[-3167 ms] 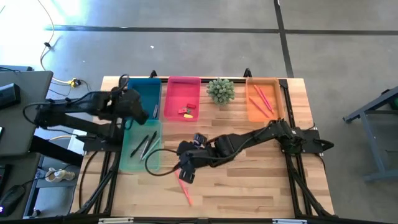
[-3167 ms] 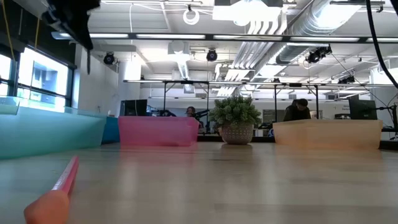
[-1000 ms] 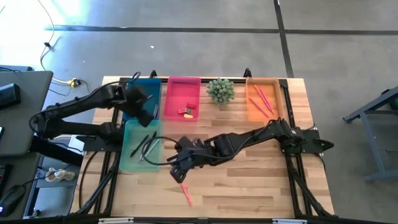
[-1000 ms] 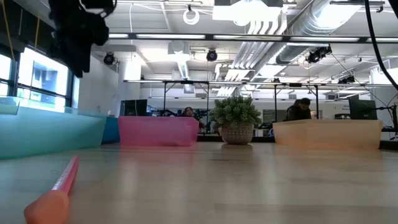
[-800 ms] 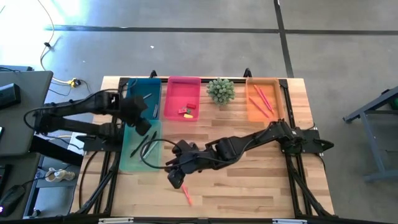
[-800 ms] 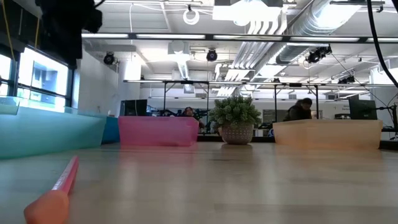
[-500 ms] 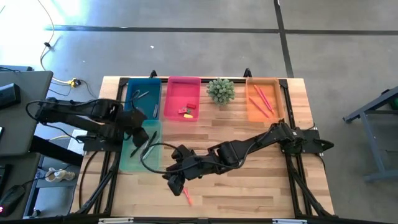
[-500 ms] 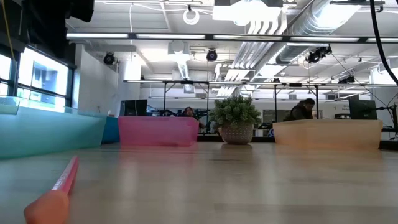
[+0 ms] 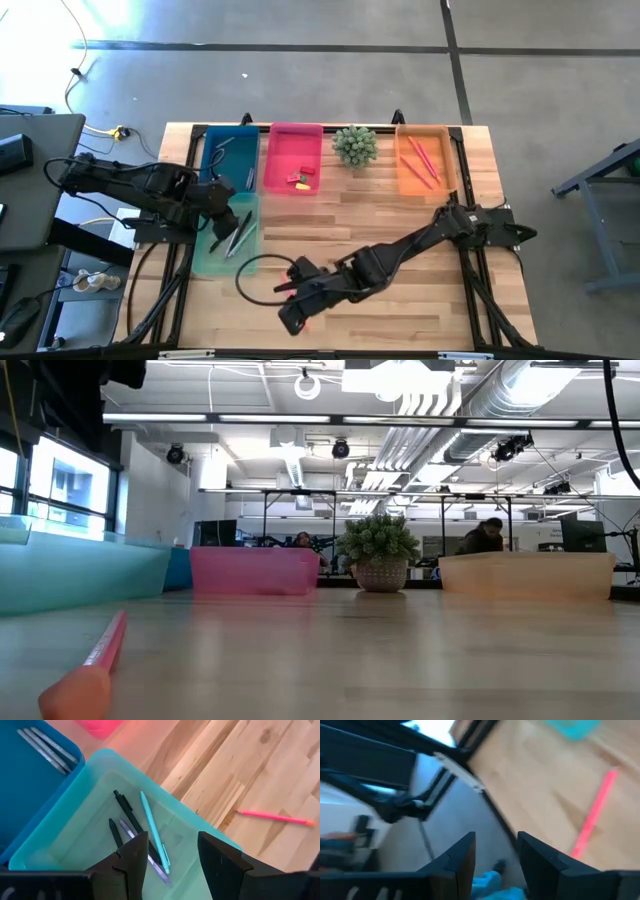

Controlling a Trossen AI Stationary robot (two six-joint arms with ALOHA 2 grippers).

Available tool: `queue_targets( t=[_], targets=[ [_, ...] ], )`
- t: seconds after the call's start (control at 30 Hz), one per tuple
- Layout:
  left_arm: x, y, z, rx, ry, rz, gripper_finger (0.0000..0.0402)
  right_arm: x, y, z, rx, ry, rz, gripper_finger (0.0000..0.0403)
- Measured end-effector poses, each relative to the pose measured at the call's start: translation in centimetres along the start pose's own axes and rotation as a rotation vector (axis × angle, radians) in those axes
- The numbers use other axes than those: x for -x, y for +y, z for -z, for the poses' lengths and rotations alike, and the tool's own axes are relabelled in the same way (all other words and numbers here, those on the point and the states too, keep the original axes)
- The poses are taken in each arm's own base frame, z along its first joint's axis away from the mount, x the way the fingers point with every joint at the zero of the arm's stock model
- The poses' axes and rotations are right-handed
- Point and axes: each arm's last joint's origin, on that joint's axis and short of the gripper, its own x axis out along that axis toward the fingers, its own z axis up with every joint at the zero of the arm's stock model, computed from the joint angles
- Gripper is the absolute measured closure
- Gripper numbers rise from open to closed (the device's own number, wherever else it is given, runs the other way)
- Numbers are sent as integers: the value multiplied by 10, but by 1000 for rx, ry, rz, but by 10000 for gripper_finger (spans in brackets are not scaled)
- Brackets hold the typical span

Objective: Sort crayons/erasers/pens/pencils in bins
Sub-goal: Put the pink pencil into the orange bin

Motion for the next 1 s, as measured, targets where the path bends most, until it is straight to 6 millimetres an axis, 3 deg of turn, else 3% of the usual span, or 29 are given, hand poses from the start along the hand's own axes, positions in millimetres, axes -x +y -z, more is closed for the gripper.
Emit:
queue_targets(
  t=[0.2, 0.57, 0.77, 1.0],
  targets=[
    [0, 1, -1, 4, -26, -26, 243, -1, 2, 7, -18, -12, 3, 265],
    [0, 0, -1, 55, -24, -14, 243, -29, -38, 26, -70, 132, 336, 265],
    [-2, -19, -1, -13, -67, 92, 243, -17, -56, 27, -39, 80, 568, 265],
    [-12, -56, 0, -205, -121, 225, 243, 12, -60, 21, 23, 36, 689, 265]
  ],
)
